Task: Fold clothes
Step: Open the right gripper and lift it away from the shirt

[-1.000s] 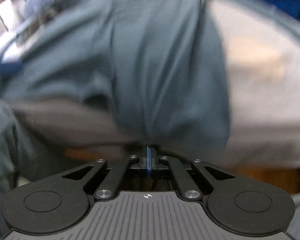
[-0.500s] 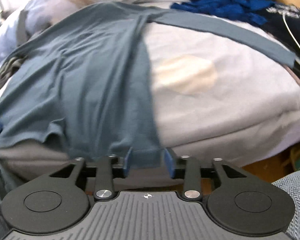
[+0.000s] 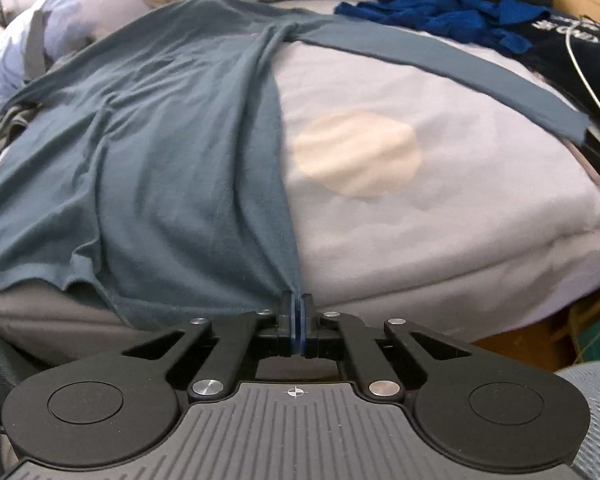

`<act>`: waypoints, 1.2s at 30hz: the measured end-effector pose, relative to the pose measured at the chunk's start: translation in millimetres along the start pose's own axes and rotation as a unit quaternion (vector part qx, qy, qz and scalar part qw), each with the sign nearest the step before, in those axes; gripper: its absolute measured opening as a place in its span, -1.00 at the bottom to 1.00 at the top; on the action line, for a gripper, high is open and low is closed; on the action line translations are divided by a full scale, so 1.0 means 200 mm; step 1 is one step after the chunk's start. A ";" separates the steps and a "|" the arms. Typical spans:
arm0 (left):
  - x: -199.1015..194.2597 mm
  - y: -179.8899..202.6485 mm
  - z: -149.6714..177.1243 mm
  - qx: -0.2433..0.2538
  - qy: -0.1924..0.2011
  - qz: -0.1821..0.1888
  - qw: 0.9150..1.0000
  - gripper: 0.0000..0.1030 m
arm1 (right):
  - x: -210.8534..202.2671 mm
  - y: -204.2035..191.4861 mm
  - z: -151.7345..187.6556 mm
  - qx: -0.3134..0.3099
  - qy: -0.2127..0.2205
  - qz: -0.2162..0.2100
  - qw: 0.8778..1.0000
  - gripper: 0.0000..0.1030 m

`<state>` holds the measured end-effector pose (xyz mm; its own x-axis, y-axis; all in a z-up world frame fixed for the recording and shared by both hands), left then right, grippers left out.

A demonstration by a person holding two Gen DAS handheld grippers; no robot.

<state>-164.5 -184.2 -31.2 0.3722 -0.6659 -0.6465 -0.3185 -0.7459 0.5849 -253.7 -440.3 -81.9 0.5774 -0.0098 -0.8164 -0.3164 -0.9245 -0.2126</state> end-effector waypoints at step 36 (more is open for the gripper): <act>-0.16 0.35 0.06 0.236 0.132 -0.045 0.962 1.00 | -0.94 0.16 -0.46 0.014 0.196 -0.083 0.977 0.93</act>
<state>-208.3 -215.2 24.9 0.6046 -0.6188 -0.5015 -0.6119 -0.7639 0.2050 -302.4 -502.2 113.6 0.8649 -0.0105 -0.5018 -0.2108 -0.9148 -0.3444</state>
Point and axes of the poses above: each gripper's, at about its wrist camera, not at the fingertips, and x roughly the way its jaws point, y to its right, z to its underside, the point moved 2 cm from there along x, roughly the way its jaws point, and after that the axes turned 9 degrees about x, right-handed, at the moved point
